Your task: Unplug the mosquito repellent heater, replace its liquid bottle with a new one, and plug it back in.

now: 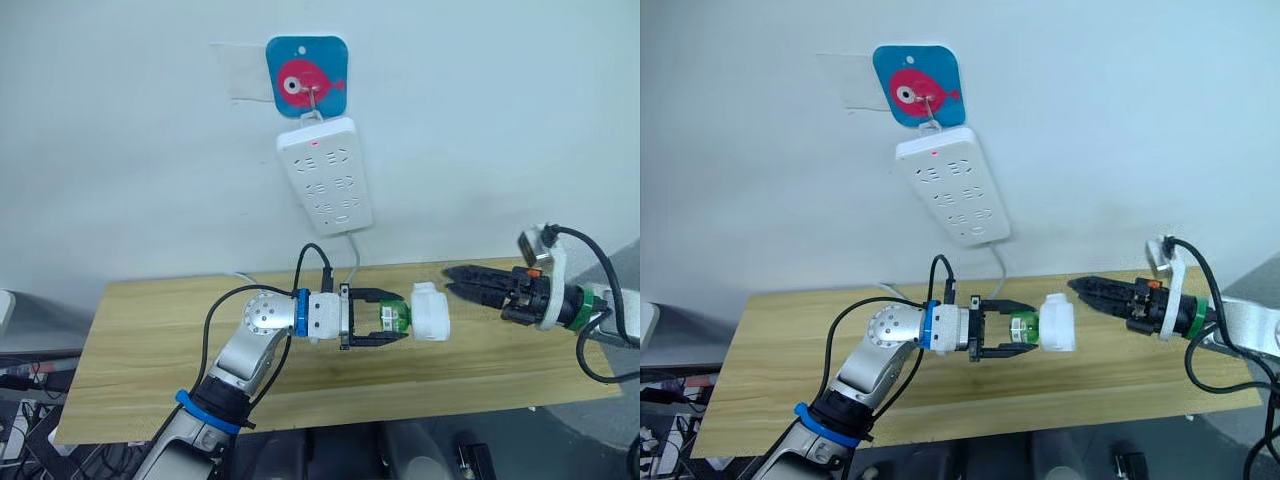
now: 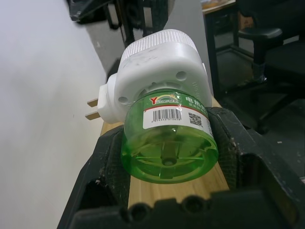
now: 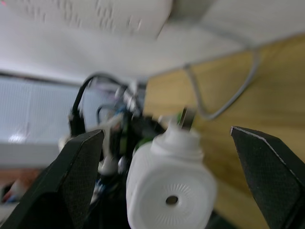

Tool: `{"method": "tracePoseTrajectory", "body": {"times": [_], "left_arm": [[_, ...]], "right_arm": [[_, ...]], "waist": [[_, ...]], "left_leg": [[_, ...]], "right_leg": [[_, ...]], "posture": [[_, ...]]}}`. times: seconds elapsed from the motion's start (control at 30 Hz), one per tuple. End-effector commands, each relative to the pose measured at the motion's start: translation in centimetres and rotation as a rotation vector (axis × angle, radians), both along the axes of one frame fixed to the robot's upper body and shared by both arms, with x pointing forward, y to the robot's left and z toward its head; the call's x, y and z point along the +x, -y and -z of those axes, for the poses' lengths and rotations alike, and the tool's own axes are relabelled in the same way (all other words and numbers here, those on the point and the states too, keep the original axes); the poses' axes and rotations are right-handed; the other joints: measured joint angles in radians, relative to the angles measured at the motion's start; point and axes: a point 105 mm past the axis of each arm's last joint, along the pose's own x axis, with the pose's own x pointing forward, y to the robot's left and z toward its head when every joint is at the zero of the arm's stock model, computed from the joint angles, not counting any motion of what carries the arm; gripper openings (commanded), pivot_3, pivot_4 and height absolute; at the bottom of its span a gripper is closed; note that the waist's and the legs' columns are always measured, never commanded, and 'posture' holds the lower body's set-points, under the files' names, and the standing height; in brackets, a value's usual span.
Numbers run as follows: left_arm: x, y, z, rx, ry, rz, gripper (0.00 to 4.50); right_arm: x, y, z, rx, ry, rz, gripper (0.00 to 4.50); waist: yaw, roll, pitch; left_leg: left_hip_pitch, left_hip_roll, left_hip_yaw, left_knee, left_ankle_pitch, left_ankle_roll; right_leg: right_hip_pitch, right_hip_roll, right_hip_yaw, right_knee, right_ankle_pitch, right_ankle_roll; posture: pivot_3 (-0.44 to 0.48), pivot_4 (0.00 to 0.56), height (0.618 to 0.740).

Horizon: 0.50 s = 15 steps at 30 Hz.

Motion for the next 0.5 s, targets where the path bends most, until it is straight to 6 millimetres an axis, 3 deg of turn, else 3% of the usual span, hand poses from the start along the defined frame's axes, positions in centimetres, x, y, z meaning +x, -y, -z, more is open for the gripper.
{"method": "tracePoseTrajectory", "body": {"times": [0.03, 0.17, 0.5], "left_arm": [[0.1, 0.5, -1.4, -0.049, 0.056, 0.006, 2.32], [0.2, 0.8, -2.2, -0.064, 0.097, 0.0, 2.32], [0.9, 1.1, -2.5, -0.078, 0.1, -0.063, 2.32]], "right_arm": [[-0.7, -0.5, -0.7, 0.008, -0.023, -0.097, 4.43], [0.2, -0.4, -0.6, 0.005, -0.046, -0.077, 4.43], [-0.1, -0.6, -0.7, 0.024, -0.05, -0.103, 4.43]], "waist": [[0.003, 0.0, 0.0], [0.01, -0.001, 0.0], [0.02, -0.001, 0.0]], "left_leg": [[0.0, 0.0, 0.0, 0.001, 0.0, 0.001], [0.0, -0.001, 0.0, 0.003, -0.001, 0.001], [0.0, -0.001, 0.0, 0.003, -0.001, 0.001]], "right_leg": [[0.0, -0.001, 0.0, 0.0, 0.0, 0.0], [0.0, -0.002, 0.001, 0.0, 0.002, 0.004], [-0.001, -0.002, 0.002, 0.0, 0.002, 0.004]], "posture": [[-0.181, 0.262, 0.74], [-0.151, 0.259, 0.74], [-0.147, 0.251, 0.74]]}}
